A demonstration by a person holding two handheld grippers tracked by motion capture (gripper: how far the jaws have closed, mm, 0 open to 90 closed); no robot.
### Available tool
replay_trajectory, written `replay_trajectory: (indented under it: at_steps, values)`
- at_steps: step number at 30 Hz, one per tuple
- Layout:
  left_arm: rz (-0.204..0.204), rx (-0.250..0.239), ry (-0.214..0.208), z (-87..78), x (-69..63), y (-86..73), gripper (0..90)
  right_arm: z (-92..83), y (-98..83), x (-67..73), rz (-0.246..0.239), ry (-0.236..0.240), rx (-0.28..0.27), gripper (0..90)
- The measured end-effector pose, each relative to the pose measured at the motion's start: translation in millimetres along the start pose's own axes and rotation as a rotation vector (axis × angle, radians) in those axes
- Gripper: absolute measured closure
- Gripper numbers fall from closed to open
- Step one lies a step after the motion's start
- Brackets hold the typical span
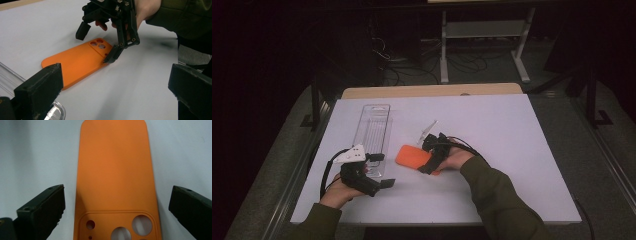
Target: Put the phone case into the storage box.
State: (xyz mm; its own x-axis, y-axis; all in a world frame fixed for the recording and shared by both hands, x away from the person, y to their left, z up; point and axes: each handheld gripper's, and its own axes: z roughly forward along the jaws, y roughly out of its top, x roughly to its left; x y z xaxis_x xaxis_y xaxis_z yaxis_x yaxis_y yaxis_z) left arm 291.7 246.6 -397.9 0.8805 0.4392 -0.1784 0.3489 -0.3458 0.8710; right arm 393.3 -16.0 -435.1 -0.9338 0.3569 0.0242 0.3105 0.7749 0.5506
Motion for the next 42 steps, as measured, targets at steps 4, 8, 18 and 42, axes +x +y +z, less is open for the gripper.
replay_trajectory:
  at_steps: [4, 8, 18, 42]
  values:
    - [0.0, 0.0, -0.001, 0.4, 0.0, -0.1, 0.0, 2.7, -0.1, 0.7, -0.002, -0.002, 0.01, 0.0]
    - [0.0, 0.001, -0.001, 0.6, -0.1, 0.0, 0.0, 4.7, 0.0, 2.4, -0.003, -0.008, 0.025, 0.0]
    - [0.004, 0.002, -0.003, 1.2, -0.2, -0.3, 0.0, 7.8, 0.1, 4.0, -0.012, -0.012, 0.046, 4.8]
    - [0.009, 0.009, -0.007, 2.8, -1.7, -0.4, 0.0, 6.5, 0.9, 7.0, -0.031, -0.037, 0.045, 12.6]
